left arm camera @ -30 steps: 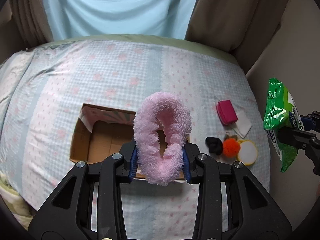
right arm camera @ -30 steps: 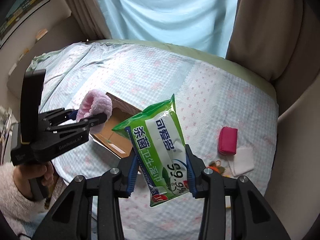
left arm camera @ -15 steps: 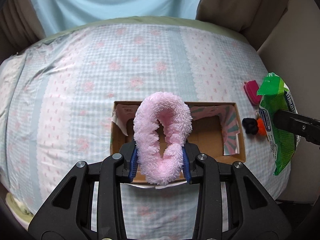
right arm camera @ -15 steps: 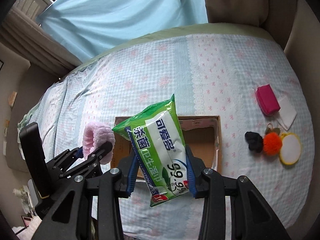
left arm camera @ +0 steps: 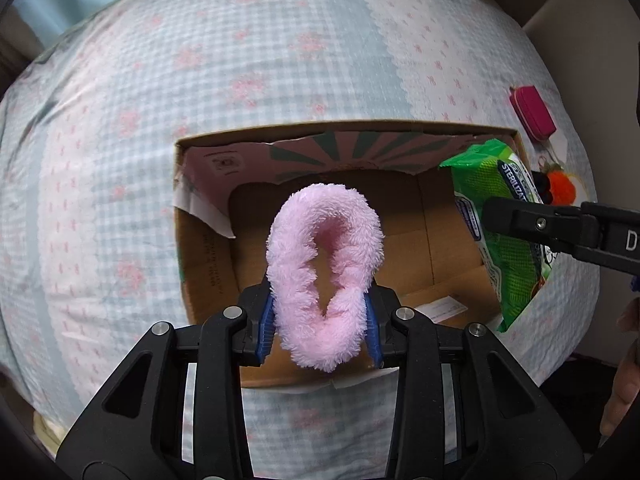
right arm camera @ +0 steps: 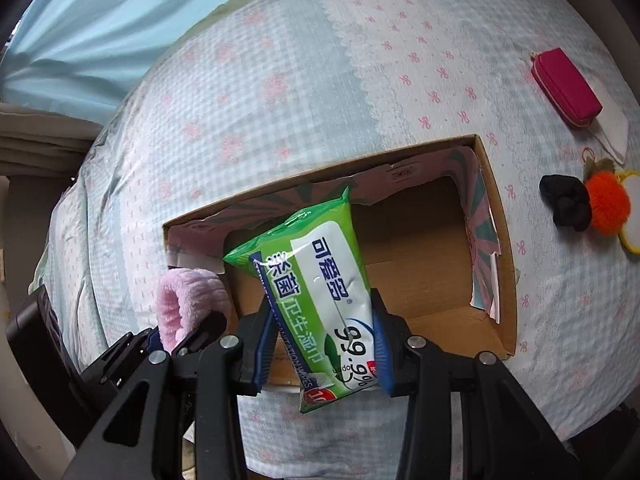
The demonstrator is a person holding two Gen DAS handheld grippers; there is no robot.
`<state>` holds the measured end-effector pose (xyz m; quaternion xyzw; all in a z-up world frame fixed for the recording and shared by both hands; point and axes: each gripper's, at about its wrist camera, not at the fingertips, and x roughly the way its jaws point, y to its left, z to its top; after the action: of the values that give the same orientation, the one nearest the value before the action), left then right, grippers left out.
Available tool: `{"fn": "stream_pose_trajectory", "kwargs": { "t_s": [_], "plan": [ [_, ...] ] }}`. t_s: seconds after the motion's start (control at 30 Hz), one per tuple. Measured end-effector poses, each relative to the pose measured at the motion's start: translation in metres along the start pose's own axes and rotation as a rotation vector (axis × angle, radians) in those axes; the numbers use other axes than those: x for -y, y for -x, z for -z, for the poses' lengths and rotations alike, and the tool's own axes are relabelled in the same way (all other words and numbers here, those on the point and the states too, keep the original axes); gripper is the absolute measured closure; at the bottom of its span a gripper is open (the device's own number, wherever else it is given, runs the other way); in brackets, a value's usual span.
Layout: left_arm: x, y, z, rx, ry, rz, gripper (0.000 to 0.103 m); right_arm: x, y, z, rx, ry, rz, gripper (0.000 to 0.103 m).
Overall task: Organize soft objects
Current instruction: 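Carry both items over the box and open both tools to drop them, then lift both tools away from the box toward the remaining items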
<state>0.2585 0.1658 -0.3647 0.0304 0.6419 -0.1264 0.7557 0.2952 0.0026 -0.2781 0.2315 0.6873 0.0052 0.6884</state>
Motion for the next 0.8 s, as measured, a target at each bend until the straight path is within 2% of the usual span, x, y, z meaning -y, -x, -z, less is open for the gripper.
{"fn": "stream_pose_trajectory", "kwargs": {
  "t_s": [0.27,0.33,0.37,0.4,0.5,0.57,0.8],
  "plan": [
    [0.013,-0.043,-0.021,-0.076,-0.125,0.009,0.07,0.021,-0.034,-0.016,-0.075,-0.061,0.01,0.065],
    [0.018,-0.048,-0.023,-0.075,-0.173,0.011,0.049,0.024,-0.042,-0.019,-0.079,-0.07,0.006,0.064],
    [0.021,-0.048,-0.023,-0.069,-0.195,0.014,0.019,0.025,-0.045,-0.02,-0.075,-0.069,0.007,0.064],
    [0.022,-0.048,-0.023,-0.066,-0.211,0.011,0.001,0.024,-0.048,-0.022,-0.071,-0.064,0.005,0.06],
    [0.022,-0.049,-0.022,-0.071,-0.222,-0.004,0.0,0.023,-0.058,-0.024,-0.123,-0.034,0.008,0.0],
    [0.019,-0.049,-0.02,-0.083,-0.209,0.003,0.0,0.022,-0.06,-0.023,-0.138,-0.001,0.034,0.0],
    [0.008,-0.034,-0.012,-0.062,-0.167,-0.004,0.0,0.021,-0.043,-0.016,-0.088,0.032,0.022,0.0]
  ]
}}
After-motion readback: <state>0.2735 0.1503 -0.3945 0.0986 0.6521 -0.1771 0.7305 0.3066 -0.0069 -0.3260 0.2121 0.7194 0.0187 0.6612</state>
